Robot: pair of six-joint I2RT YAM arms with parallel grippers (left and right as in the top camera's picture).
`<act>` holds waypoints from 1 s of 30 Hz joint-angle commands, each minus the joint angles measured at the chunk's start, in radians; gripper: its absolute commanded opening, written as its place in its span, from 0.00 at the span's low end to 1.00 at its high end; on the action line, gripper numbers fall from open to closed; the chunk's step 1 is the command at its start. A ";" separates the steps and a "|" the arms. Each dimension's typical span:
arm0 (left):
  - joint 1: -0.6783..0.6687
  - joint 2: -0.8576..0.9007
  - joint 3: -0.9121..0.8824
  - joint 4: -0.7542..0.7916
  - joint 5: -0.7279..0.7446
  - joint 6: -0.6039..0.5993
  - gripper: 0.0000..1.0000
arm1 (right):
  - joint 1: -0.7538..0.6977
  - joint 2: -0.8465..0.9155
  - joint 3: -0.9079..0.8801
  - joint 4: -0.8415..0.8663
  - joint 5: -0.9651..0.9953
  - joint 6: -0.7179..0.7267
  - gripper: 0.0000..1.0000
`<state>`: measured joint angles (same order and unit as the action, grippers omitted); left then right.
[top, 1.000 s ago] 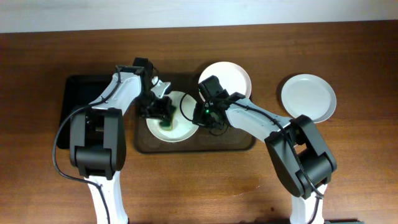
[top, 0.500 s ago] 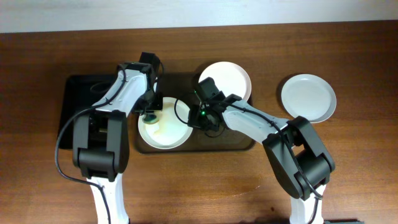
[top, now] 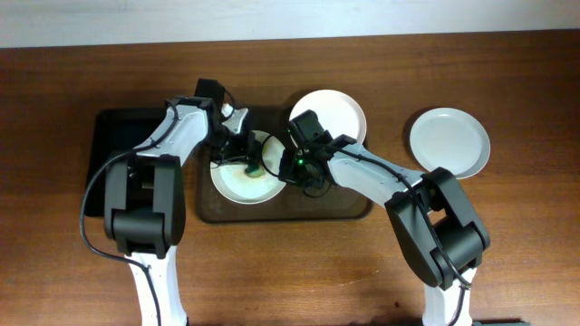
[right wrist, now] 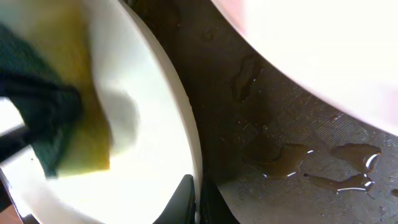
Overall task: Clean dirty plates on tray and stack at the side
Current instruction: 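Scrub the held plate with the sponge in the left gripper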
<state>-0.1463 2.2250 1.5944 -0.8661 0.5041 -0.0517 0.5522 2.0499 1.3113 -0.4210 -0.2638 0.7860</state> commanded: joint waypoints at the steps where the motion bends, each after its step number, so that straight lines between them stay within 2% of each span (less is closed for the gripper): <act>1: 0.013 0.039 -0.009 0.041 -0.480 -0.116 0.01 | 0.003 0.020 -0.006 -0.013 0.005 -0.011 0.04; 4: 0.014 0.039 -0.008 -0.070 -0.771 -0.150 0.00 | 0.003 0.020 -0.006 -0.012 0.005 -0.011 0.04; 6: 0.005 0.039 -0.008 -0.167 -0.775 -0.149 0.01 | 0.003 0.020 -0.006 -0.012 0.005 -0.011 0.04; 8: -0.018 0.039 -0.008 -0.224 -0.655 -0.051 0.00 | 0.003 0.020 -0.006 -0.012 0.005 -0.011 0.04; 9: -0.032 0.039 -0.008 -0.257 -0.495 0.048 0.01 | 0.003 0.020 -0.006 -0.012 0.005 -0.011 0.04; 10: -0.039 0.039 -0.008 -0.273 -0.404 0.091 0.01 | 0.003 0.020 -0.006 -0.012 0.005 -0.011 0.04; 11: -0.048 0.039 -0.008 -0.290 -0.195 0.195 0.01 | 0.003 0.020 -0.006 -0.012 0.005 -0.011 0.04; 12: -0.053 0.039 -0.008 -0.271 -0.072 0.233 0.01 | 0.003 0.020 -0.006 -0.012 0.005 -0.011 0.04; 14: -0.054 0.039 -0.008 -0.190 -0.032 0.217 0.01 | 0.003 0.020 -0.006 -0.012 0.005 -0.011 0.04; 16: -0.049 0.039 -0.008 -0.055 -0.034 0.057 0.00 | 0.003 0.020 -0.006 -0.013 0.005 -0.011 0.04; 18: -0.030 0.039 -0.007 0.016 -0.108 -0.089 0.01 | 0.003 0.020 -0.006 -0.013 0.005 -0.013 0.04; 20: -0.001 0.039 0.015 0.039 -0.276 -0.188 0.01 | 0.003 0.020 -0.006 -0.013 0.005 -0.019 0.04; 22: 0.005 0.039 0.071 0.001 -0.428 -0.207 0.01 | 0.003 0.020 -0.006 -0.013 0.005 -0.019 0.04; 25: -0.002 0.039 0.213 -0.169 -0.634 -0.206 0.01 | 0.003 0.020 -0.006 -0.013 0.005 -0.019 0.04; 27: -0.004 0.039 0.333 -0.296 -0.665 -0.206 0.01 | 0.003 0.020 -0.006 -0.013 0.005 -0.019 0.04; 30: -0.004 0.039 0.527 -0.498 -0.593 -0.133 0.00 | 0.003 0.020 -0.006 -0.017 0.005 -0.019 0.04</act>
<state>-0.1574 2.2696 1.9942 -1.2869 -0.0925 -0.2356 0.5533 2.0506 1.3109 -0.4252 -0.2646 0.7792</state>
